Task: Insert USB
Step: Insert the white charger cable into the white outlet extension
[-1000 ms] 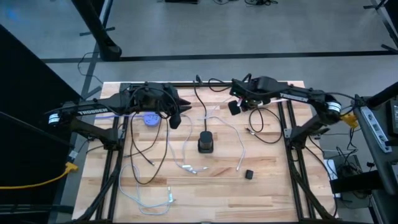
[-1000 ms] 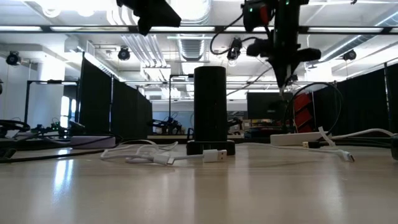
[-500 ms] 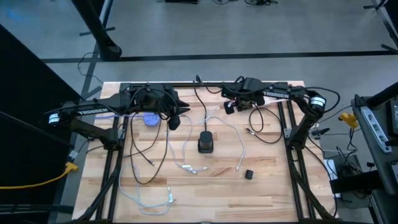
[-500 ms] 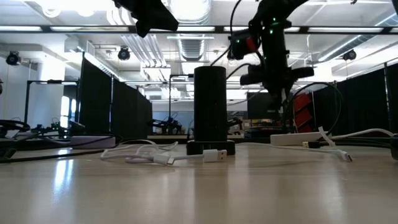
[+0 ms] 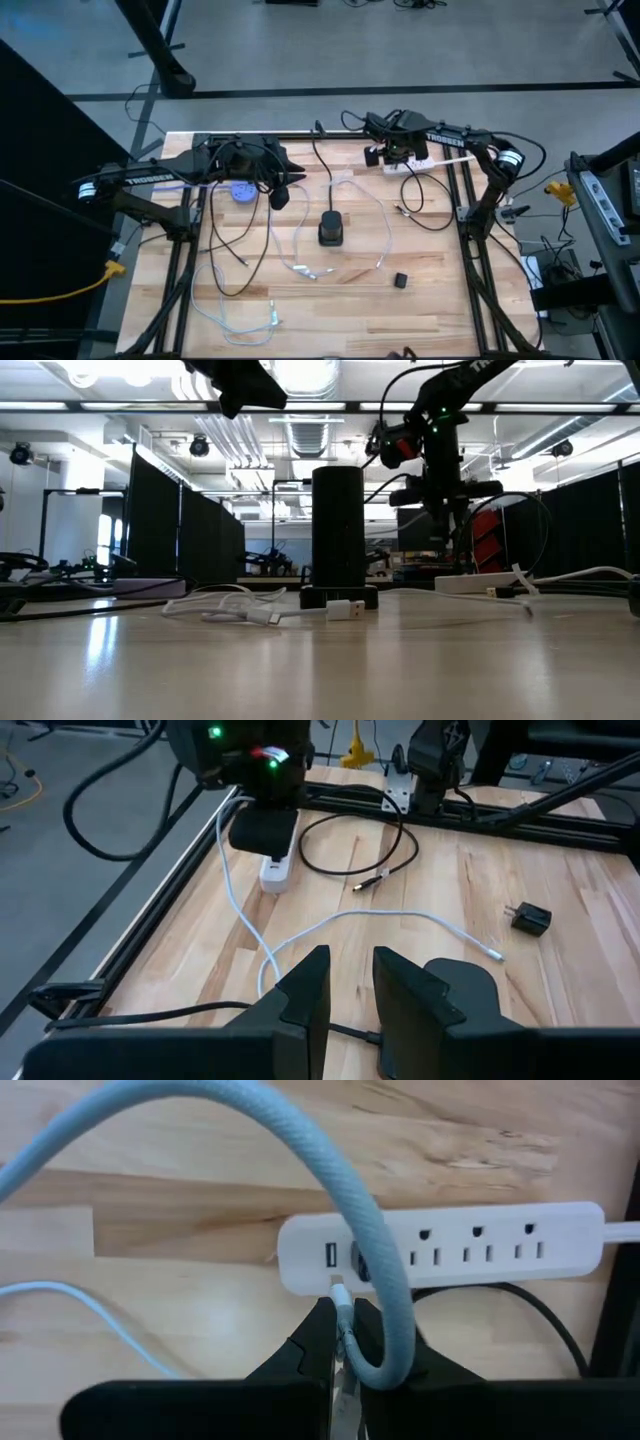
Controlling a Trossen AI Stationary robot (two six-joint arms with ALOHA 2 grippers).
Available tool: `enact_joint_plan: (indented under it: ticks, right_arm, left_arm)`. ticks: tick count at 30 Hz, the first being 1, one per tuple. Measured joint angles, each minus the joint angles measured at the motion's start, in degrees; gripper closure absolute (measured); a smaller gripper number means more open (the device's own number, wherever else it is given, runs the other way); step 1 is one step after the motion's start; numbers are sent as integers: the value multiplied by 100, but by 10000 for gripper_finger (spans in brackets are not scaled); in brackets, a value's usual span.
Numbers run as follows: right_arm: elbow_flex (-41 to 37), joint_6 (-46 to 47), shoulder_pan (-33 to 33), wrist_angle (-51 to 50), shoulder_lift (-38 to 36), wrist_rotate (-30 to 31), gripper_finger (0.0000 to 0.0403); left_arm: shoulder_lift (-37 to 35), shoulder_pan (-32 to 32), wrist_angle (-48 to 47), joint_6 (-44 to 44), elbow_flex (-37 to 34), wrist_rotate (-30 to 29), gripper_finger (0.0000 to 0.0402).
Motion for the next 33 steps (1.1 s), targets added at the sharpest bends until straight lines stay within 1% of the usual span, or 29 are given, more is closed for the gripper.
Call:
enact_joint_plan:
  ticks: [4, 8, 11, 20, 23, 33]
  right_arm:
    - [0, 0, 2, 81, 102, -13, 392]
    - [-2, -30, 4, 86, 372, -201, 392]
    - [-7, -60, 4, 88, 509, -197, 392]
    - [-7, -56, -74, 100, 522, -152, 392]
    - [-7, -62, -119, 101, 523, 1, 392]
    - [-7, -153, -176, 120, 549, -42, 392]
  left_arm:
    - [4, 0, -6, 0, 0, -1, 336]
    - [7, 2, -11, 2, 0, -1, 336]
    - [7, 2, -50, 2, 0, -1, 336]
    - [7, 4, -257, 127, 0, -3, 336]
    - [9, 4, -255, 129, 0, -3, 336]
    - [9, 4, -237, 178, 0, -5, 336]
